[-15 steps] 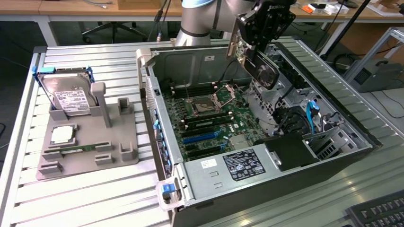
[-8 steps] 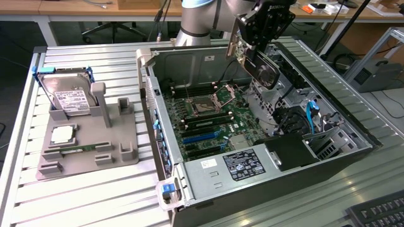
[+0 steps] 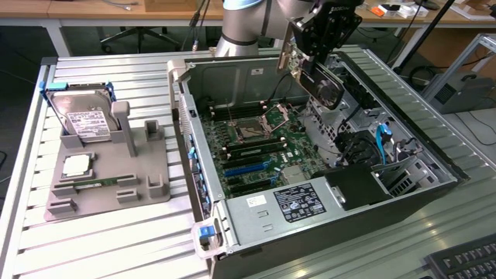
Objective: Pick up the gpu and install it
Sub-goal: 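Insert the gpu into the slot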
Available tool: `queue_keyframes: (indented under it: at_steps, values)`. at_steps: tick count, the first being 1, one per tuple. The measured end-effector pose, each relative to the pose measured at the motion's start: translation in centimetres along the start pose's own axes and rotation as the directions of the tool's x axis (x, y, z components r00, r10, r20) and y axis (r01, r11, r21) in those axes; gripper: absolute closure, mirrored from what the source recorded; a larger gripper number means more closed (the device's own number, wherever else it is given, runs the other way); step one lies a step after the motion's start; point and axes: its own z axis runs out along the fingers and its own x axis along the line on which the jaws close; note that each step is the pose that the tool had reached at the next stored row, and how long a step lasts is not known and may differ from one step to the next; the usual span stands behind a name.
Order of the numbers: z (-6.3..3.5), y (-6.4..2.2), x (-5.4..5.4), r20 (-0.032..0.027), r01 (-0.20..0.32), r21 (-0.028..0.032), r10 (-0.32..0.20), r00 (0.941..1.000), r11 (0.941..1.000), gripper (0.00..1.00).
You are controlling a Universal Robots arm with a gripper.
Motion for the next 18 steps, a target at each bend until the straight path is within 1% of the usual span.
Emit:
queue_keyframes:
  at_steps: [18]
  values:
    - [0.0, 0.0, 0.0, 0.0007, 0.028, -0.0007, -0.028, 0.9996, 0.9996, 0.73]
